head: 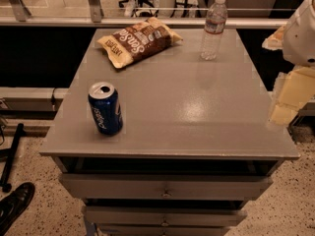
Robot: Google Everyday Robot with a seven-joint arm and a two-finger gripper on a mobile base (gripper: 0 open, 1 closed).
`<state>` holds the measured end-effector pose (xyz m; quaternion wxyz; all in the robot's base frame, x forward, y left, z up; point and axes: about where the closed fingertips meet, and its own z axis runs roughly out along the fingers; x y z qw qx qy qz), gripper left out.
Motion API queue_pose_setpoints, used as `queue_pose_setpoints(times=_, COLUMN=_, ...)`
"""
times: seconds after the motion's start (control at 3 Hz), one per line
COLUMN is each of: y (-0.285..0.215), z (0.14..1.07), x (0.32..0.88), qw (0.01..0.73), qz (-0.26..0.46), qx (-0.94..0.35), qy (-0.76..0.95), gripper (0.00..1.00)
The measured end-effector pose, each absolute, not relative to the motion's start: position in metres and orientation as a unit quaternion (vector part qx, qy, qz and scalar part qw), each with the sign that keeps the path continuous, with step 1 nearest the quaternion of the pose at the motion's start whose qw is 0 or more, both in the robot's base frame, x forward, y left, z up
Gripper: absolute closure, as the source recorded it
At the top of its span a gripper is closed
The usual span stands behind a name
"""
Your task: Pick water bottle
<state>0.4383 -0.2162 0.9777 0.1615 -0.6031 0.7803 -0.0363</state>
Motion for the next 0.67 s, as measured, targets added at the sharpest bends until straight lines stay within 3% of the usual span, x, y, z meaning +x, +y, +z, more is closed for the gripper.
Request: queue_pose_setpoints(times=0.67, y=-0.228, z=0.973, x=0.472, qw=0.197, qz=-0.038, qx=-0.588, qy=0.784, gripper=0.00)
